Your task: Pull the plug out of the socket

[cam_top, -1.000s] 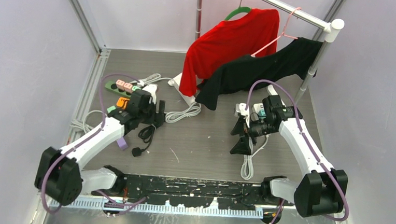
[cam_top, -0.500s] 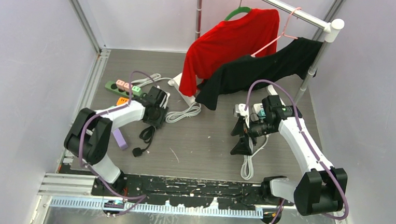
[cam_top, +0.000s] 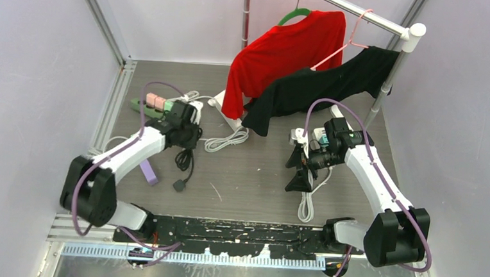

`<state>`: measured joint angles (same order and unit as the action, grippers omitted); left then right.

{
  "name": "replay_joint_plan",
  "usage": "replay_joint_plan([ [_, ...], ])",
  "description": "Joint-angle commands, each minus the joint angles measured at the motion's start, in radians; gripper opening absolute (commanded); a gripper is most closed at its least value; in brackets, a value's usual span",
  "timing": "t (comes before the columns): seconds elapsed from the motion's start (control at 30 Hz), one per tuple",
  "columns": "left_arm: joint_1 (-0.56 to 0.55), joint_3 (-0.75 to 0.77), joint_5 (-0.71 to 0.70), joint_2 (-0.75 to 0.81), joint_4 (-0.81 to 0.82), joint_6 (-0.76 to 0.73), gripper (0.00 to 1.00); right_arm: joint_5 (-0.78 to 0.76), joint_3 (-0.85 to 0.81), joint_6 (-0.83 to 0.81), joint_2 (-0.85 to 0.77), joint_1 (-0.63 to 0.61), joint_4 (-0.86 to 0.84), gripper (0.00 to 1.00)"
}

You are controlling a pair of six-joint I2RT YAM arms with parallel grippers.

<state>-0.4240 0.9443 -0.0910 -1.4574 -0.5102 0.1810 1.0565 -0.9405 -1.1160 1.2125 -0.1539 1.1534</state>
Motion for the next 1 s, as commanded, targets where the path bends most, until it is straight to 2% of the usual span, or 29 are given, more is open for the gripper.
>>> replay_joint_plan([
  [0.0,0.081,0.058,0.082,0.194,0.083,0.073,0.00,0.029,-0.034,-0.018,-0.031,0.005,0.011,1.00],
  [0.17,0.185,0.056,0.202,0.297,0.175,0.171,0.00,0.044,-0.031,-0.018,-0.040,0.004,0.011,1.00],
  [0.47,0.239,0.190,0.331,0.289,0.204,0.239,0.00,0.063,-0.025,-0.018,-0.057,0.004,0.009,1.00],
  [0.83,0.242,0.584,0.150,0.221,0.060,0.097,0.00,0.075,-0.012,-0.018,-0.066,0.004,0.000,1.00],
  [0.97,0.242,0.657,0.138,0.199,0.070,0.073,0.00,0.076,-0.007,-0.018,-0.072,0.005,-0.002,1.00],
])
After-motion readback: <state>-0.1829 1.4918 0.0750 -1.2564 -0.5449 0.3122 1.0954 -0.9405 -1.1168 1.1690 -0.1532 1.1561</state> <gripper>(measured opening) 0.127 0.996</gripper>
